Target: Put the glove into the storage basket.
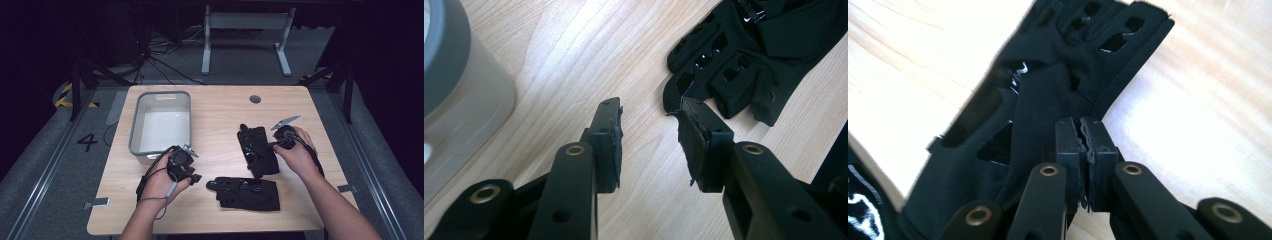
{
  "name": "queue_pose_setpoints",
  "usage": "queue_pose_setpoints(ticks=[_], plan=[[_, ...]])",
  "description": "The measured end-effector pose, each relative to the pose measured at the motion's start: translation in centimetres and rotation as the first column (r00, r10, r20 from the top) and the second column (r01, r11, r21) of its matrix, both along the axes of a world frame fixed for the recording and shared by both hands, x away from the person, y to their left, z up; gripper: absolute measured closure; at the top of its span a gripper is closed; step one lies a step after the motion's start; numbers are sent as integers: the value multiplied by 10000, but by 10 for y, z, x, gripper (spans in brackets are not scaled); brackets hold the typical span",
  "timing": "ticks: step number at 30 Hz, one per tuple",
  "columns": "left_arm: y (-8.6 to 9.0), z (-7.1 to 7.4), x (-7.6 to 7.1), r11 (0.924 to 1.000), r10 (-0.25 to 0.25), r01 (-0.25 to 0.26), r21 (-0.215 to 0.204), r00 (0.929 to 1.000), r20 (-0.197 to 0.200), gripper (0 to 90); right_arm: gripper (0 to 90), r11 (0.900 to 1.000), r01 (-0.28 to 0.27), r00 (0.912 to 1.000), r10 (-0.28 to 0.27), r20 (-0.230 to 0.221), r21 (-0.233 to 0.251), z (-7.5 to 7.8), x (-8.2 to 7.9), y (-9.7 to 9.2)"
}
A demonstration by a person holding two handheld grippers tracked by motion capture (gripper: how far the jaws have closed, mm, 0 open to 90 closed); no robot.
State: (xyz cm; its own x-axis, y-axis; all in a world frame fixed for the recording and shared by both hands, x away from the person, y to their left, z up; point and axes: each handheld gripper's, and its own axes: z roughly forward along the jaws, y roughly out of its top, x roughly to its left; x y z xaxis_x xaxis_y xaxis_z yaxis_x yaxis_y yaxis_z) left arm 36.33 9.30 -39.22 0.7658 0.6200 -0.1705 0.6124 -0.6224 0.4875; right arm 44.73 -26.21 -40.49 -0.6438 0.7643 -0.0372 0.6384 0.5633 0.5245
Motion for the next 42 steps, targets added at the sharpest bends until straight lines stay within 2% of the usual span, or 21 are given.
queue_pose_setpoints(ticks=[2, 4, 8, 12, 15, 19, 23, 28, 30, 33, 37, 42], plan=[[0, 0, 0, 10000, -2, 2, -8, 10000, -19, 619, 880, 9999, -173, 9997, 173, 191, -4, 7, -2, 2], [0, 0, 0, 10000, 16, -16, -8, 10000, -12, 619, 881, 9993, -294, 9991, 286, 327, 238, 16, -4, 3], [0, 0, 0, 10000, 26, -26, -63, 10000, 19, 622, 883, 9975, -598, 9957, 570, 724, 373, 32, -9, 4], [1, 0, 0, 10000, 31, -30, -82, 10000, 31, 623, 884, 9949, -998, 9885, 974, 1157, 157, 48, -18, 6], [0, 1, -1, 10000, 28, -27, -75, 10000, 26, 624, 884, 9919, -1215, 9859, 1164, 1200, 363, 56, -24, 7], [-1, 1, -1, 10000, 30, -29, -91, 10000, 34, 625, 884, 9847, -1694, 9783, 1632, 1280, 396, 67, -37, 9], [-1, 1, -1, 10000, 2, -1, -73, 10000, 51, 626, 884, 9735, -2285, 9648, 2251, 1360, 97, 71, -51, 14], [-1, 1, -1, 10000, -2, 2, -65, 10000, 50, 626, 884, 9591, -2830, 9501, 2811, 1354, -52, 72, -66, 19], [-1, 1, -1, 10000, -12, 13, -50, 10000, 52, 626, 884, 9571, -2873, 9464, 2897, 1428, -381, 72, -70, 20], [-1, 1, -1, 10000, -1, 1, -44, 10000, 28, 626, 884, 9563, -2891, 9454, 2925, 1439, -441, 71, -75, 19], [-2, 0, -1, 10000, -22, 22, -39, 10000, 53, 626, 884, 9558, -2838, 9440, 2926, 1527, -773, 72, -77, 17], [-3, 0, -1, 10000, -18, 18, -31, 10000, 36, 626, 884, 9467, -2956, 9360, 3139, 1596, -1281, 67, -85, 22]])
